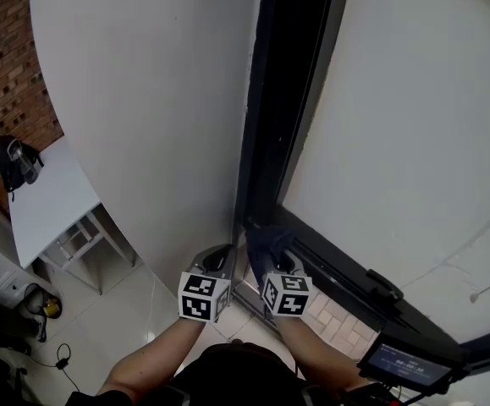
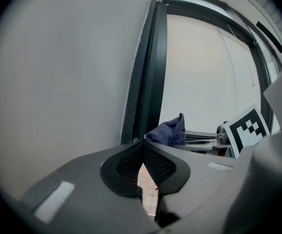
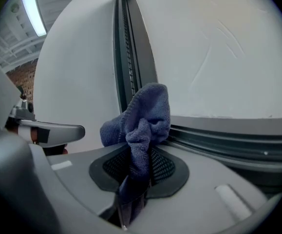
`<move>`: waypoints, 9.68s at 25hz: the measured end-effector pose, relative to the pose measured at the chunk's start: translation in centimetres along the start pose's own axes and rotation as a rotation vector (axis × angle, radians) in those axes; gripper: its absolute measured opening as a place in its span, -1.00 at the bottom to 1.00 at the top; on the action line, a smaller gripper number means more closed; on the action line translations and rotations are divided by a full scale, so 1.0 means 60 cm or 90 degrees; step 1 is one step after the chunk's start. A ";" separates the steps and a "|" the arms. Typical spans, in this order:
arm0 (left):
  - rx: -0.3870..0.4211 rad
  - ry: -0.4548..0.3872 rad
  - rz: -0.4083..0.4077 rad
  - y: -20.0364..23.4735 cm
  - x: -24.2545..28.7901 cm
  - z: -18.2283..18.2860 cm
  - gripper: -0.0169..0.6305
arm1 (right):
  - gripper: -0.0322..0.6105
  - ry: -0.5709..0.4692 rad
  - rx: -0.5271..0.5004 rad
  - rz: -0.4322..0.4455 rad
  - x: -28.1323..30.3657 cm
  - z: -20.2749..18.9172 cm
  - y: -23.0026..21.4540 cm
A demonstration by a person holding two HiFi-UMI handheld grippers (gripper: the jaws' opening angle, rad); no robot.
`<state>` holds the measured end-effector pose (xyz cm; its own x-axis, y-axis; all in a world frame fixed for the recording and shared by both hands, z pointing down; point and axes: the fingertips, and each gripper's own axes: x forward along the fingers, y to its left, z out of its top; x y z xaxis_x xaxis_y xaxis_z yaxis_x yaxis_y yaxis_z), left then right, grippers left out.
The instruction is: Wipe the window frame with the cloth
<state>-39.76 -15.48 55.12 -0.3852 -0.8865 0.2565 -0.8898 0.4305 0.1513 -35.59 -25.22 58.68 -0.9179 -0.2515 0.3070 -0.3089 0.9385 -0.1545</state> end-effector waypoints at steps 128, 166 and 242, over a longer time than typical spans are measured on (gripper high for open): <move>0.094 -0.274 -0.222 -0.100 -0.101 0.511 -0.95 | -0.64 -0.380 -0.100 -0.016 -0.171 0.712 0.149; 0.085 -0.366 -0.284 -0.132 -0.109 0.697 -0.95 | -0.64 -0.548 -0.249 -0.083 -0.262 0.980 0.205; 0.097 -0.498 -0.325 -0.266 -0.191 0.823 -0.95 | -0.64 -0.549 -0.262 -0.140 -0.477 0.938 0.096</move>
<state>-33.19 -20.57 2.64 0.0543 -0.8479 -0.5273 -0.9972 -0.0192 -0.0719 -25.12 -25.94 -3.82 -0.7686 -0.3633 -0.5265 -0.5333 0.8184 0.2138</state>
